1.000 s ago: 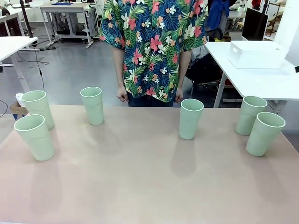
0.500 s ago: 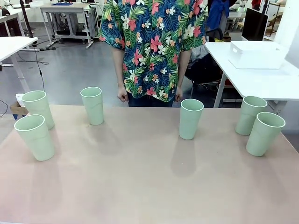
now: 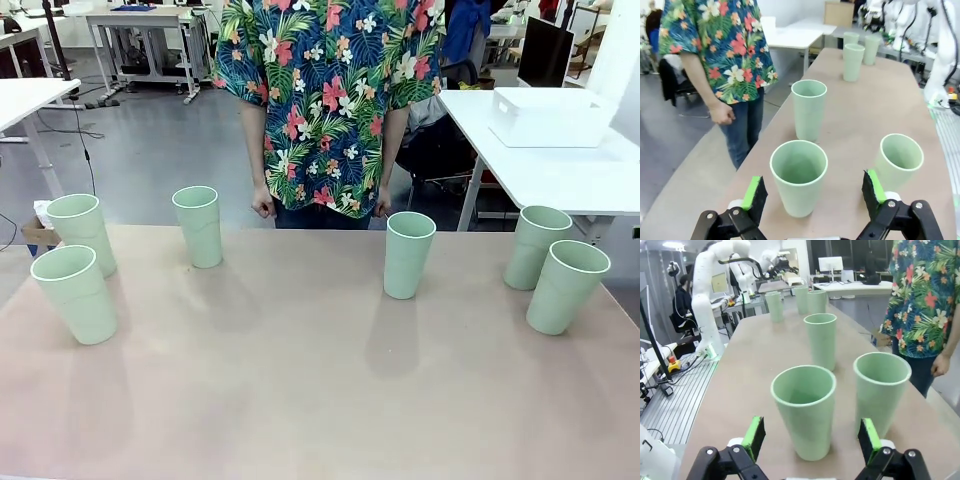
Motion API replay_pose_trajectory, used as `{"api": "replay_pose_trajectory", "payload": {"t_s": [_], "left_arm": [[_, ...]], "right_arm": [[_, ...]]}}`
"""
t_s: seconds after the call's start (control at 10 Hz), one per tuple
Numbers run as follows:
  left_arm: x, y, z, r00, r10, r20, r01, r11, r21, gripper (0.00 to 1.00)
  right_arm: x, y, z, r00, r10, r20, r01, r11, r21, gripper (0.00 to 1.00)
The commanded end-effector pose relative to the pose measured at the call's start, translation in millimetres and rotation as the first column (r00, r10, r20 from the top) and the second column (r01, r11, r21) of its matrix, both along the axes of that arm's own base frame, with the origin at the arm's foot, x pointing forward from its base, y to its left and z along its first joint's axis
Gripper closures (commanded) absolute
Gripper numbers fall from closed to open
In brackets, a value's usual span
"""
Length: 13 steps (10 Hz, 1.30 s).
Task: Stack the cups and store them in the basket.
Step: Pick up two Reusable plastic cups , one in each hand.
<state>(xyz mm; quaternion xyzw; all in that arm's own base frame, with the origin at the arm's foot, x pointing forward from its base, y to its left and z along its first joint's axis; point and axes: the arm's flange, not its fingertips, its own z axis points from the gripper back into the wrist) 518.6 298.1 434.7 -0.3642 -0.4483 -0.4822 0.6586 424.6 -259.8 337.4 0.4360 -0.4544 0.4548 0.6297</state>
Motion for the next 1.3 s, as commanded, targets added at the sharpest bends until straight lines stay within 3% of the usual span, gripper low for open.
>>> {"api": "replay_pose_trajectory", "payload": {"t_s": [0.0, 0.2, 0.3, 0.8, 0.9, 1.0, 1.2], "left_arm": [[12.3, 8.7, -7.7, 0.998, -0.063, 0.003, 0.063, 0.997, -0.041, 0.00], [13.3, 17.8, -21.8, 0.998, -0.067, -0.010, 0.066, 0.997, -0.037, 0.00], [8.2, 16.5, -17.1, 0.997, -0.061, -0.053, 0.058, 0.997, -0.053, 0.00], [13.6, 11.7, -29.7, 0.998, -0.045, -0.034, 0.044, 0.998, -0.039, 0.00], [41.7, 15.9, -48.8, 0.999, -0.026, -0.043, 0.023, 0.997, -0.069, 0.00], [59.7, 20.1, -68.6, 0.994, -0.037, -0.100, 0.029, 0.996, -0.081, 0.00], [73.4, 28.3, -84.4, 0.992, -0.057, -0.115, 0.044, 0.993, -0.113, 0.00]], "right_arm": [[-19.8, 14.6, -14.5, 0.999, 0.030, 0.023, -0.031, 0.999, 0.021, 0.00], [-18.2, 25.1, -24.9, 0.999, 0.009, 0.046, -0.010, 1.000, 0.023, 0.00], [-16.6, 12.5, -23.2, 1.000, 0.011, -0.002, -0.011, 0.999, 0.036, 0.00], [-16.6, 12.5, -23.2, 1.000, 0.011, -0.002, -0.011, 0.999, 0.036, 0.00], [-17.1, 14.5, -26.3, 1.000, 0.012, 0.006, -0.012, 0.999, 0.038, 0.00], [-16.6, 18.6, -34.0, 1.000, 0.014, 0.017, -0.015, 0.998, 0.063, 0.00], [-17.7, 24.6, -47.3, 0.999, 0.029, 0.014, -0.030, 0.996, 0.086, 0.00]]}}
